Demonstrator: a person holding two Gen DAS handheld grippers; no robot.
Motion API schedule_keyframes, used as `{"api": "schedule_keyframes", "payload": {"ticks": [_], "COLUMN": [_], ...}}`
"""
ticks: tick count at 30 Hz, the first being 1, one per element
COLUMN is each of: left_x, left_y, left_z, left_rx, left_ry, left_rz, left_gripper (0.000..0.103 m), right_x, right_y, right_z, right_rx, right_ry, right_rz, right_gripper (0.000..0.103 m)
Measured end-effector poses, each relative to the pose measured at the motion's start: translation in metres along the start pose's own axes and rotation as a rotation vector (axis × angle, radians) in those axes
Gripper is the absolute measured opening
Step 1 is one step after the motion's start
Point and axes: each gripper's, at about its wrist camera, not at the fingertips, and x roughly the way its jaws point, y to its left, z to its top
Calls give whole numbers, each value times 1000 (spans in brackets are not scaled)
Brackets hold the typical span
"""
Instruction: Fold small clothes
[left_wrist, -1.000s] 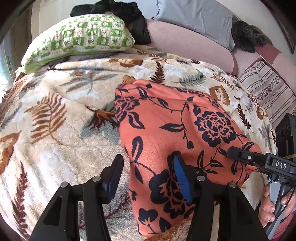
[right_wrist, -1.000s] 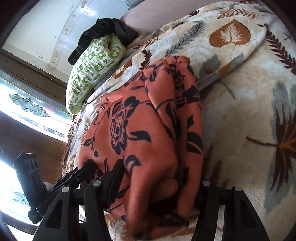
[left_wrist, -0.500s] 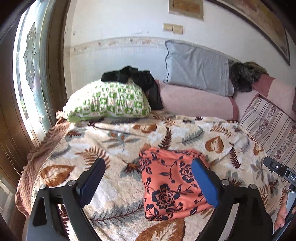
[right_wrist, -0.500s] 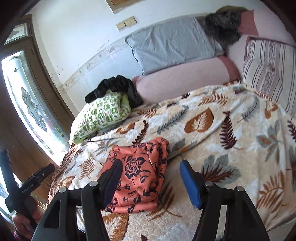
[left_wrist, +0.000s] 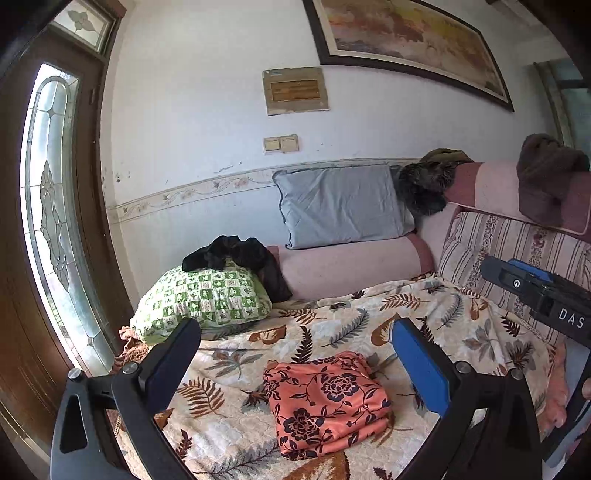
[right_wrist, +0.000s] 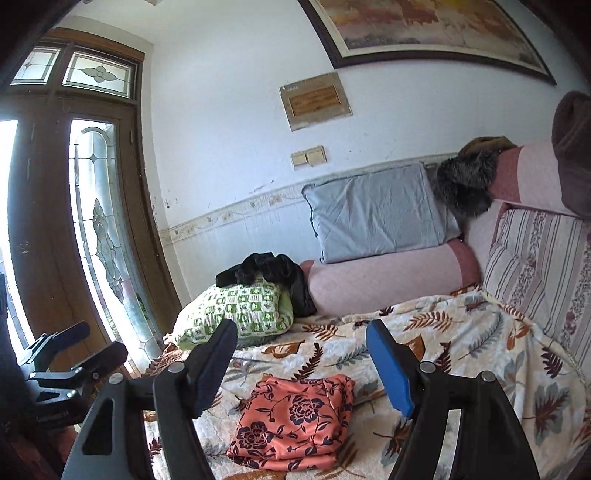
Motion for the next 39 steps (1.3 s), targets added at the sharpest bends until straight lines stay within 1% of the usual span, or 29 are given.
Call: {"api": "schedule_keyframes", "payload": {"ticks": [4,6,10,17,23,30,39], "left_x": [-11,-14,-22,-25,-24,-22,-20], "left_y": [-12,-11,3,33,55,67,69], "left_z": [2,4,10,10,5,2,-2], "left_rx": [41,40,-12,-105,-154,-182,-179], "left_ry": [-27,-22,-12,9,28,43,53], "left_rz": [85,92,107,194,269,315,319], "left_gripper": [103,103,103,103,103,103,103], "right_x": [-20,-28,-40,-45,-42,-31,-23], "right_y": [6,11,27,59,78,88,90], "right_z": [11,15,20,16,6,-4,-10], "right_rx": [-3,-11,-40,-114,-153,-168,-175], "right_ry": [-34,-41,-48,-8,22,62,85], "right_rz": [-32,-52,-69,-43,-15,-5,-6], "right_gripper": [76,76,76,76,76,76,76]}}
